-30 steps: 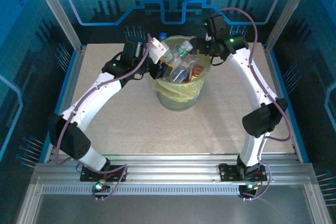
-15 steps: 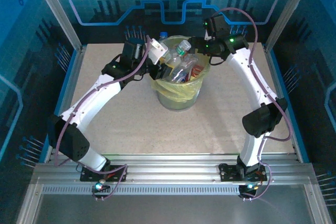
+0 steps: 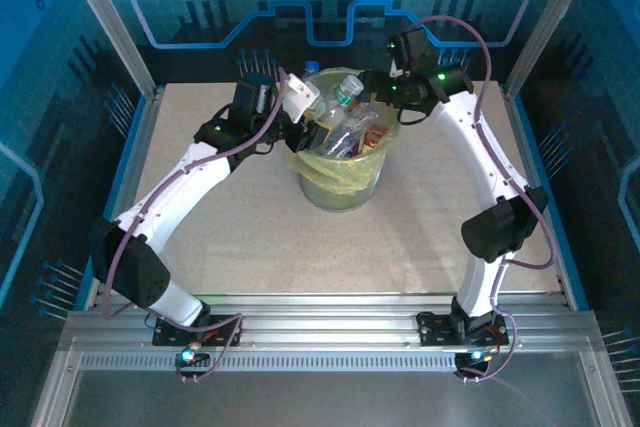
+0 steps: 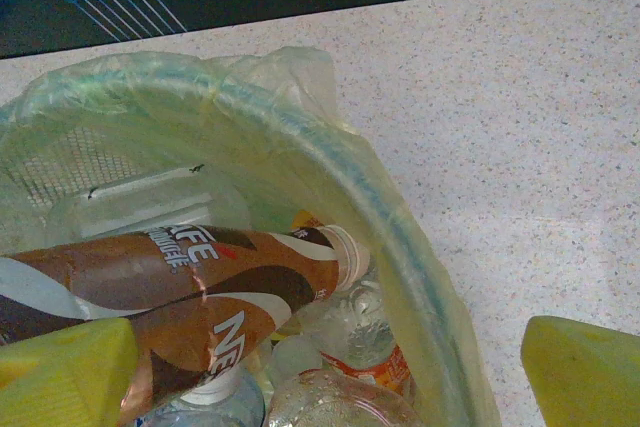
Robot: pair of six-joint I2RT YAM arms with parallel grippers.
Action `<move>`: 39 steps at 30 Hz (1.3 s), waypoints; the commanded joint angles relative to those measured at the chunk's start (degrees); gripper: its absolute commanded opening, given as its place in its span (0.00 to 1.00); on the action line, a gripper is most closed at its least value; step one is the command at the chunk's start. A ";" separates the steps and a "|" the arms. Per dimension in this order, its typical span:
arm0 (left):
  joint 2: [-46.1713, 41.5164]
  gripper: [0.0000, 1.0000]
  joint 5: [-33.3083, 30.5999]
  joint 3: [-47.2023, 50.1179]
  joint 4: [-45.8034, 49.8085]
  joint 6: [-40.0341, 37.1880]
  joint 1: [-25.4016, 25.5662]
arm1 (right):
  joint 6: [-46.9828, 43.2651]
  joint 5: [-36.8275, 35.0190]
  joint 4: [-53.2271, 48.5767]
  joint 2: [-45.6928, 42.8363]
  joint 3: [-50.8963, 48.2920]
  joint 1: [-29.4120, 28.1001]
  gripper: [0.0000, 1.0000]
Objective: Put the plastic bottles in the bin
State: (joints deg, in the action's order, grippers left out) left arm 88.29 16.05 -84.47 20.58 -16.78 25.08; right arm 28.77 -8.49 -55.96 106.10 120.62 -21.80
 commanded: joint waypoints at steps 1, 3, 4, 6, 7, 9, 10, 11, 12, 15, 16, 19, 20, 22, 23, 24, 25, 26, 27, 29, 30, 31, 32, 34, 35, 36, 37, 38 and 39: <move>1.32 0.58 -1.44 1.21 0.93 -1.16 0.32 | 1.62 2.88 -0.97 -1.89 -1.24 -1.18 1.00; 1.44 0.58 -1.64 1.06 1.48 -1.65 0.32 | 1.80 1.83 -1.55 -2.76 -2.65 -1.18 1.00; 1.42 0.58 -1.95 0.95 1.69 -1.79 0.32 | 1.86 1.23 -1.75 -3.24 -3.33 -1.17 1.00; 1.45 0.59 -2.41 0.89 1.84 -2.11 0.32 | 1.93 0.36 -2.23 -4.27 -4.52 -1.14 1.00; 1.46 0.60 -2.43 0.84 1.88 -2.20 0.32 | 1.90 0.03 -2.38 -4.78 -4.92 -1.16 1.00; 1.59 0.65 -2.38 0.68 2.04 -2.38 0.32 | 1.90 -0.50 -2.31 -6.02 -6.10 -1.14 1.00; 1.68 0.67 -2.33 0.57 2.09 -2.53 0.31 | 1.87 -0.59 -2.26 -6.52 -6.50 -1.15 1.00; 1.71 0.69 -2.24 0.47 2.03 -2.58 0.32 | 1.74 -0.71 -2.18 -7.07 -6.99 -1.19 1.00; 1.82 0.72 -2.10 0.25 2.09 -2.54 0.32 | 1.78 -0.82 -2.14 -7.60 -7.59 -1.17 1.00; 2.15 0.79 -1.52 -0.49 2.18 -2.60 0.32 | 1.73 -1.38 -1.96 -8.67 -9.34 -1.22 1.00; 2.23 0.82 -1.23 -0.66 2.17 -2.63 0.32 | 1.81 -1.66 -1.92 -8.88 -9.98 -1.21 1.00; 2.13 0.88 -0.54 -0.87 1.48 -2.58 0.34 | 1.94 -1.85 -1.96 -9.29 -11.29 -1.22 1.00; 2.03 0.88 -0.21 -0.88 1.19 -2.56 0.31 | 1.92 -1.78 -1.87 -9.52 -11.73 -1.22 1.00; 1.66 0.88 1.04 -0.88 0.78 -2.56 0.32 | 1.68 -1.56 -1.14 -9.99 -12.37 -1.23 1.00; 1.41 0.89 1.78 -0.74 0.43 -2.58 0.38 | 1.32 -1.23 -0.61 -10.25 -12.57 -1.18 1.00; 0.85 0.90 2.66 -0.54 0.10 -2.48 0.40 | 0.88 -0.89 -0.02 -10.38 -12.62 -1.25 1.00; 0.35 0.92 3.45 -0.23 -0.38 -2.39 0.38 | 0.40 -0.74 0.29 -10.39 -12.34 -1.30 1.00; -0.24 0.95 4.41 0.11 -1.00 -2.25 0.41 | -0.08 -0.62 0.65 -10.39 -11.96 -1.27 1.00; -0.99 0.95 5.42 0.48 -1.53 -2.11 0.41 | -0.56 -0.79 0.74 -10.31 -11.46 -1.30 1.00; -2.59 0.96 7.34 1.37 -2.73 -1.88 0.40 | -1.37 -0.97 0.51 -10.15 -10.01 -1.24 1.00; -3.46 0.96 8.08 1.93 -3.58 -1.71 0.41 | -1.64 -0.98 0.27 -10.04 -9.30 -1.30 1.00; -4.45 0.96 8.89 2.81 -4.67 -1.28 0.40 | -1.91 -1.08 0.03 -10.17 -8.52 -1.27 1.00; -5.54 0.95 9.73 3.62 -5.83 -0.80 0.41 | -2.16 -1.17 -0.09 -10.41 -8.00 -1.27 1.00; -7.07 0.92 11.35 4.89 -7.73 0.33 0.39 | -2.37 -2.07 -0.36 -11.20 -7.31 -1.23 1.00; -7.70 0.89 12.15 5.41 -8.70 1.27 0.34 | -2.45 -2.91 -0.53 -11.74 -7.10 -1.29 1.00; -8.03 0.87 12.46 5.83 -9.81 2.39 0.37 | -2.58 -3.78 -0.55 -12.25 -7.05 -1.30 1.00; -8.21 0.82 12.54 6.12 -10.98 3.67 0.30 | -2.66 -4.73 -0.57 -12.93 -7.02 -1.26 1.00; -8.10 0.78 12.30 6.04 -11.73 4.81 0.31 | -2.76 -5.63 -0.55 -13.50 -6.98 -1.24 1.00; -7.75 0.75 11.65 5.65 -12.37 5.99 0.32 | -2.91 -6.26 -0.55 -14.11 -7.00 -1.23 1.00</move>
State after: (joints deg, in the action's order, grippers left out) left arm 81.23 25.39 -79.44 13.19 -14.61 25.30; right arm 27.14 -11.84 -56.01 95.29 111.46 -22.50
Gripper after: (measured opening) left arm 0.771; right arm 0.997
